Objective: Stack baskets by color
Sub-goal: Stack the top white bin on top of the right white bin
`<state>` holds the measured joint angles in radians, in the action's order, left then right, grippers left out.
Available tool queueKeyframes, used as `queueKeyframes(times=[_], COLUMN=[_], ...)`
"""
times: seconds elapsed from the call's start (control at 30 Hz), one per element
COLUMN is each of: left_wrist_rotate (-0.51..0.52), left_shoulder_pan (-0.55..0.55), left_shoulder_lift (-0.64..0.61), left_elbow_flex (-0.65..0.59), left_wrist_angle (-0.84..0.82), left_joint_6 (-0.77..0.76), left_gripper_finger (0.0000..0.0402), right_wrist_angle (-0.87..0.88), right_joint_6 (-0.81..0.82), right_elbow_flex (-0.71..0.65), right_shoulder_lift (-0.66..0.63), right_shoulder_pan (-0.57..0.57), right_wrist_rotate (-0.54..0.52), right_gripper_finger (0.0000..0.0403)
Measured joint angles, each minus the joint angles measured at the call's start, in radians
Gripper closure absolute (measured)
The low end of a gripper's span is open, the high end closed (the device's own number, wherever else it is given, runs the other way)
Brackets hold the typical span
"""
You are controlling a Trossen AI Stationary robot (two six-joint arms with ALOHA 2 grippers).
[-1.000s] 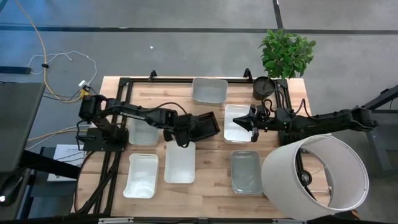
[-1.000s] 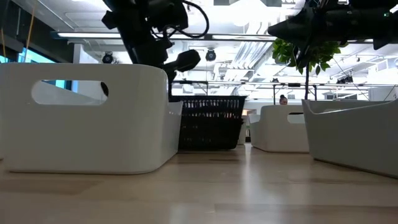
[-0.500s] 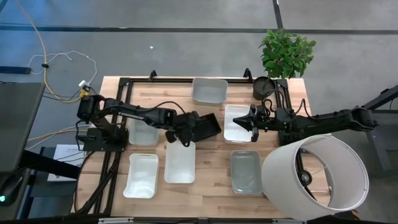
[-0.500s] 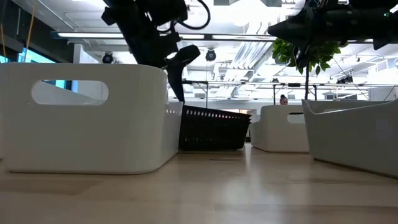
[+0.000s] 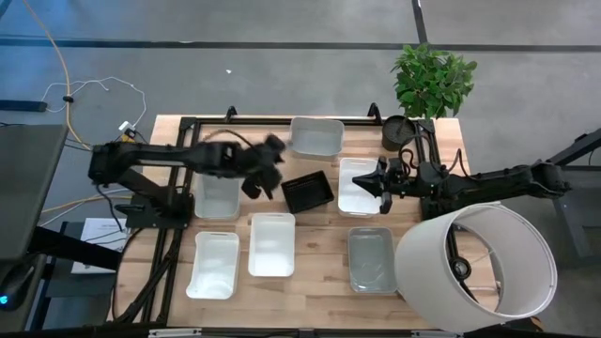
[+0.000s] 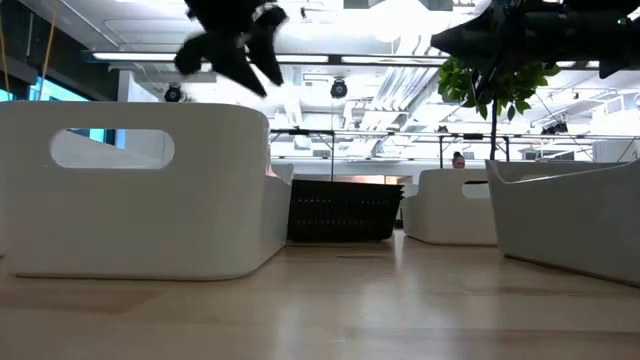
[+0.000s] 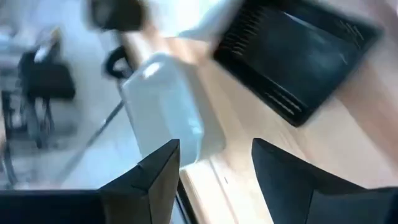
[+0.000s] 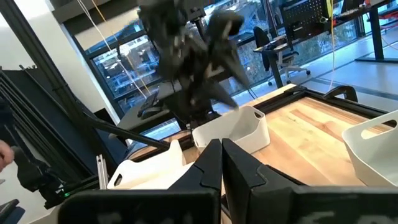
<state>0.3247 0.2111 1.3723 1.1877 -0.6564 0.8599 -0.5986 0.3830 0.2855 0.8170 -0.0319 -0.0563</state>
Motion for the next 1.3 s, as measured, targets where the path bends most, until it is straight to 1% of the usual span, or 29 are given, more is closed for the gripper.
queueKeyframes(times=[0.07, 0.13, 0.2, 0.3, 0.4, 0.57, 0.67, 0.77, 0.87, 0.97, 1.13, 1.3], left_wrist_rotate=[-0.038, -0.137, -0.263, -0.392, -0.417, -0.407, -0.403, -0.403, -0.391, -0.387, -0.388, -0.388], left_shoulder_pan=[0.026, 0.063, 0.102, 0.149, 0.158, 0.145, 0.136, 0.132, 0.132, 0.132, 0.132, 0.132], left_shoulder_lift=[-0.066, -0.137, -0.201, -0.302, -0.406, -0.578, -0.656, -0.721, -0.762, -0.784, -0.787, -0.787], left_elbow_flex=[0.001, 0.001, -0.002, -0.06, -0.164, -0.391, -0.508, -0.584, -0.629, -0.646, -0.647, -0.647], left_wrist_angle=[0.01, 0.009, 0.017, 0.094, 0.251, 0.557, 0.68, 0.719, 0.728, 0.729, 0.733, 0.733], left_joint_6=[-0.15, -0.332, -0.504, -0.688, -0.815, -0.977, -1.016, -1.043, -1.09, -1.093, -1.093, -1.093], left_gripper_finger=[0.0214, 0.0215, 0.0218, 0.0222, 0.0227, 0.0233, 0.0234, 0.0234, 0.0234, 0.0234, 0.0234, 0.0234], right_wrist_angle=[0.001, 0.003, 0.0, -0.007, -0.013, -0.019, -0.044, -0.07, -0.079, -0.079, -0.078, -0.077], right_joint_6=[-0.006, -0.009, -0.01, -0.012, -0.027, -0.026, -0.035, -0.051, -0.051, -0.051, -0.074, -0.074], right_elbow_flex=[0.0, 0.0, 0.0, 0.0, 0.0, 0.0, 0.0, 0.0, 0.0, 0.0, 0.0, 0.0], right_shoulder_lift=[0.0, 0.0, 0.0, 0.0, 0.0, 0.001, 0.001, 0.001, 0.001, 0.001, 0.001, 0.001], right_shoulder_pan=[0.0, 0.0, 0.0, 0.0, 0.0, 0.0, 0.0, 0.0, 0.0, 0.0, -0.001, -0.001], right_wrist_rotate=[0.0, 0.0, 0.0, 0.0, 0.0, -0.004, -0.004, -0.004, -0.004, -0.005, -0.022, -0.057], right_gripper_finger=[0.0403, 0.0403, 0.0403, 0.0403, 0.0403, 0.0403, 0.0403, 0.0403, 0.0403, 0.0403, 0.0403, 0.0403])
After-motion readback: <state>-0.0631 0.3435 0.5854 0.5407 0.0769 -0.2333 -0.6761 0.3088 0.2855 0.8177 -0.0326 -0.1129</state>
